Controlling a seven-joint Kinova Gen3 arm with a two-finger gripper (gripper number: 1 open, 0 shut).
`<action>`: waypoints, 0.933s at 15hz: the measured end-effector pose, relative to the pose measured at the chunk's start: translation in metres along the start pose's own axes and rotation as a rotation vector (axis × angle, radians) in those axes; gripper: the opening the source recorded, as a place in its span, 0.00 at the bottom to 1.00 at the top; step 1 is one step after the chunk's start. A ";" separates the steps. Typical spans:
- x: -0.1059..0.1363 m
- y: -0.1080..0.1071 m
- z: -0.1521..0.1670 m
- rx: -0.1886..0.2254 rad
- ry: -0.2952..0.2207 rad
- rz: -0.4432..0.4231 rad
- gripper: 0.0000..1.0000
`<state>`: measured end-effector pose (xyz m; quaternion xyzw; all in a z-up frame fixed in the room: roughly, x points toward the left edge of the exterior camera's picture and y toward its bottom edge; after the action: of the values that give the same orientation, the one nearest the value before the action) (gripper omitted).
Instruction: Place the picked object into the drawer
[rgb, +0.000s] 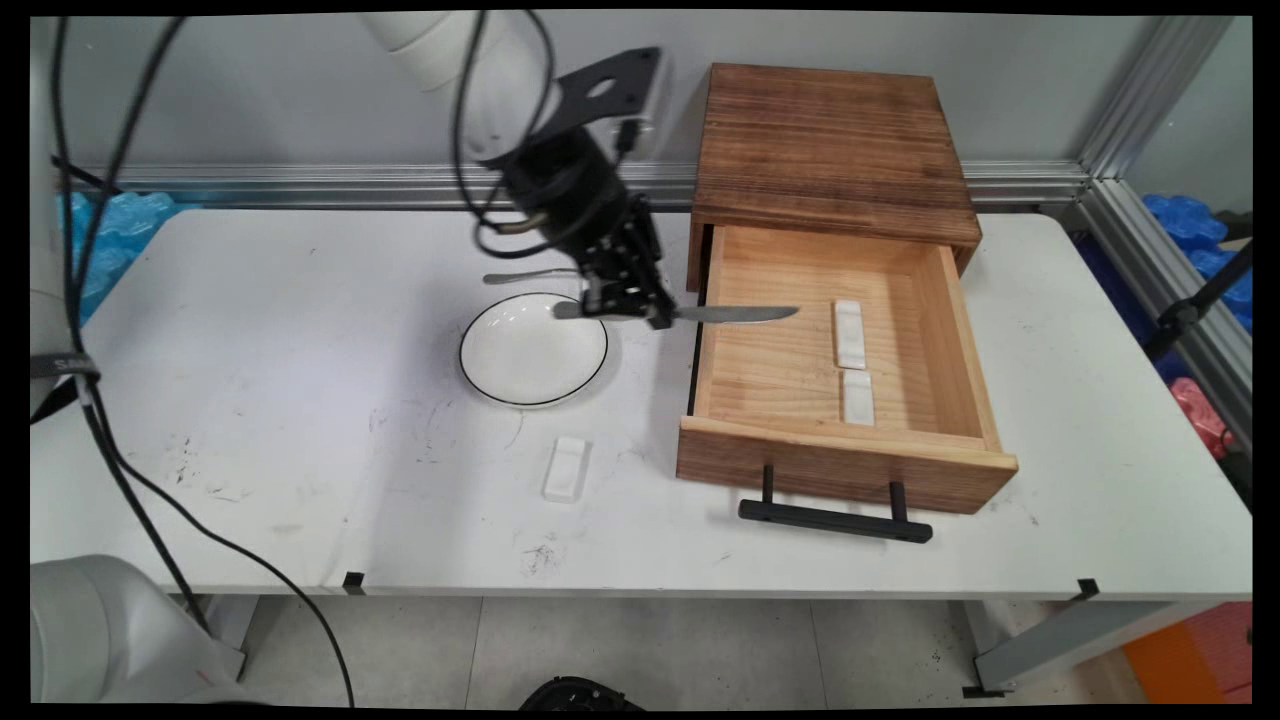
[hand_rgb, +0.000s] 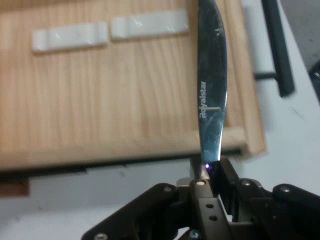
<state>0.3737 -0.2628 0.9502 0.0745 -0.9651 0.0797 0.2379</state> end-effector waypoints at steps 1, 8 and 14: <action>0.008 -0.004 0.005 0.008 0.003 0.004 0.00; 0.064 -0.025 0.054 0.032 0.015 0.010 0.00; 0.096 -0.033 0.093 0.031 0.009 0.006 0.00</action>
<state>0.2544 -0.3229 0.9184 0.0747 -0.9630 0.0958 0.2407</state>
